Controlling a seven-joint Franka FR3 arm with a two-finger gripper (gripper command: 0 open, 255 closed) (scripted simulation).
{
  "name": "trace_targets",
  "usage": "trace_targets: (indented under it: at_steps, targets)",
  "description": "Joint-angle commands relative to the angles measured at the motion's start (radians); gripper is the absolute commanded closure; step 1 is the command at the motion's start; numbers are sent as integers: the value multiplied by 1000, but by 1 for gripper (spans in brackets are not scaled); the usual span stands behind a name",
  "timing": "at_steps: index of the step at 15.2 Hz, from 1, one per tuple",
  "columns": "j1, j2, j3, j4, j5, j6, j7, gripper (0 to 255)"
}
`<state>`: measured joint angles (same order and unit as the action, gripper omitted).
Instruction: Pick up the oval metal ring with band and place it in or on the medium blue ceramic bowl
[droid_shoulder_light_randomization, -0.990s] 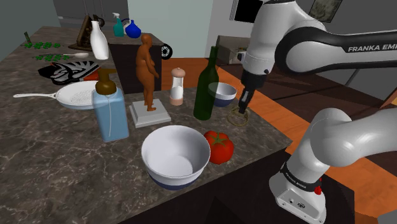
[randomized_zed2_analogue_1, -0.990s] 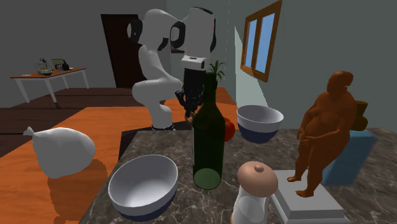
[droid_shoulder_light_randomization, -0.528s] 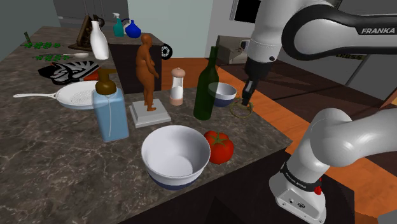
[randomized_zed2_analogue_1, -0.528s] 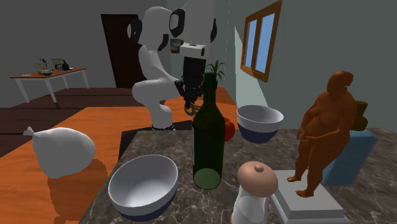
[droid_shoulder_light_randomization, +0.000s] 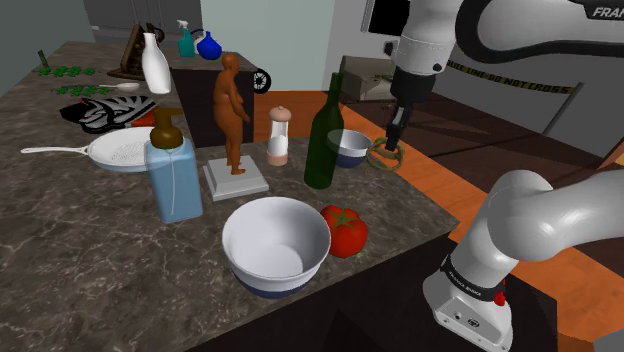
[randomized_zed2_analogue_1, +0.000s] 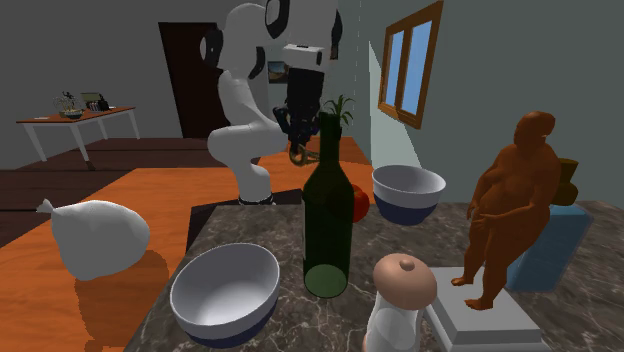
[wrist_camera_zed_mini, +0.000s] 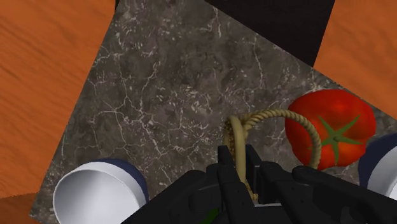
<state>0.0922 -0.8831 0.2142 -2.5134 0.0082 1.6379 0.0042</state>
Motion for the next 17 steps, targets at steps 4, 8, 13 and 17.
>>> trace_targets:
  at_steps: [4,8,13,17]
  targets:
    - [18,88,93,86,54,-2,93,255]
    - [22,187,184,179,91,5,185,255]
    - [13,327,301,316,108,9,306,255]
    - [-5,457,401,445,92,5,412,255]
